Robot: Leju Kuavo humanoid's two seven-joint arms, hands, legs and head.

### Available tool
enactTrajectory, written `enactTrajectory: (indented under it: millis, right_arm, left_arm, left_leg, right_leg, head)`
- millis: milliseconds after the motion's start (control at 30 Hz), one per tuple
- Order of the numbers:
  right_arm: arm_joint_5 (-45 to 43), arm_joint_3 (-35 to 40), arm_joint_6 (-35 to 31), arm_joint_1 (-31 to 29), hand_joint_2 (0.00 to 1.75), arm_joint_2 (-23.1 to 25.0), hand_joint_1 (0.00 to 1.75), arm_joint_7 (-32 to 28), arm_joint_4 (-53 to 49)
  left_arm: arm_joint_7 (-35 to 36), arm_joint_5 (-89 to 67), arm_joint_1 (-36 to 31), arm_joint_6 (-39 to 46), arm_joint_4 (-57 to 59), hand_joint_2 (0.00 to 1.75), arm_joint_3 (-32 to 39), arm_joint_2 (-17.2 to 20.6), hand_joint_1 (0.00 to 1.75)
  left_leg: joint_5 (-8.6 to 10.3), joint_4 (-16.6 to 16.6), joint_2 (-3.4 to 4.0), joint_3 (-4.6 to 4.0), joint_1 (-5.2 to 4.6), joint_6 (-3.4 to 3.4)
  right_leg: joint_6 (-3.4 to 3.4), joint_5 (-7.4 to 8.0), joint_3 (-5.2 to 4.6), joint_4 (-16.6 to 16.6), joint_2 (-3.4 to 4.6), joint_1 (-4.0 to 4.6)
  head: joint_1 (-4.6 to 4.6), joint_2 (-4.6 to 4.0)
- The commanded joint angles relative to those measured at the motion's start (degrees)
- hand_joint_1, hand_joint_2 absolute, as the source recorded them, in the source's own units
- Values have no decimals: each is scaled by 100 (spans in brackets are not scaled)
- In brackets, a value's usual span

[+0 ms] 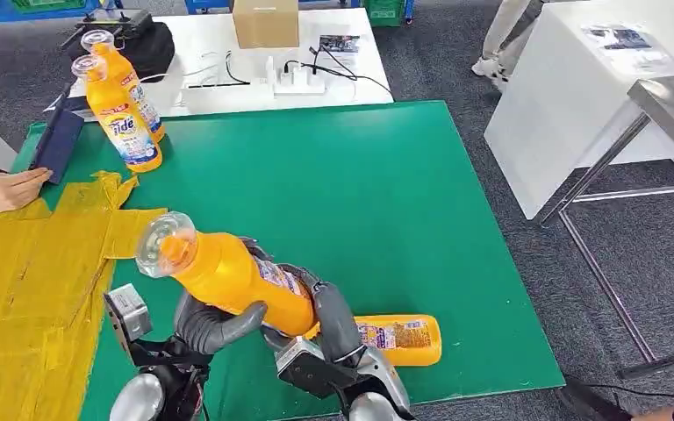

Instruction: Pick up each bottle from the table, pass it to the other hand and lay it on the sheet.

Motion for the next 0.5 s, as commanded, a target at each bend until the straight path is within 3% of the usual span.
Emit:
enactTrajectory:
  millis: [33, 67, 100, 167, 267, 400, 500]
  right_arm:
    - [893, 302, -81, 94, 175, -548, 0, 606, -987]
    - [1420, 289, 54, 103, 175, -769, 0, 951, -1137]
    - [1543, 191, 95, 155, 175, -843, 0, 1006, -1234]
    - [1941, 129, 324, 152, 175, -1111, 0, 1306, -1282]
    - [2199, -119, 453, 186, 175, -1500, 0, 1445, -1187]
    - [2312, -275, 478, 236, 175, -1636, 0, 1486, -1166]
    - [2520, -250, 620, 286, 175, -1774, 0, 1654, -1220]
  left_arm:
    - [419, -3708, -819, 2110, 492, 175, 442, 548, 175]
    - [948, -4995, -1036, 2356, 646, 175, 627, 860, 175]
    - [946, -5245, -1143, 2319, 756, 175, 843, 970, 175]
    - [1880, -7152, -1531, 2283, 1258, 175, 809, 1616, 175]
    - [2228, -8364, -2431, 1917, 2950, 175, 1296, 2278, 175]
    - [2082, -8468, -2738, 1906, 3675, 175, 1415, 2449, 175]
    - [2318, -8770, -2804, 1696, 3849, 175, 1265, 2443, 175]
  left_leg:
    - [-13, 9, 3, 28, 1, 1]
    - [-3, 2, 1, 16, -2, 0]
    - [0, -2, 3, 14, 0, 0]
    - [4, -11, 7, 26, 0, -4]
    - [4, -8, -9, 40, 0, -3]
    - [6, -6, 5, 32, 6, -3]
    - [4, -4, 29, 15, 4, -4]
  right_leg:
    - [-17, -14, 33, 7, -8, 6]
    - [-12, -7, 18, 5, -7, 2]
    - [-10, -2, 15, 0, -4, 3]
    - [-15, 2, 18, -4, 0, 5]
    - [-15, -5, 34, -3, -19, 6]
    - [-13, -3, -27, -1, -7, 9]
    - [-8, 4, 2, 6, 14, 5]
  head:
    - [-2, 0]
    - [-2, 0]
    - [-2, 0]
    - [-4, 0]
    - [0, 0]
    - [0, 0]
    - [-4, 0]
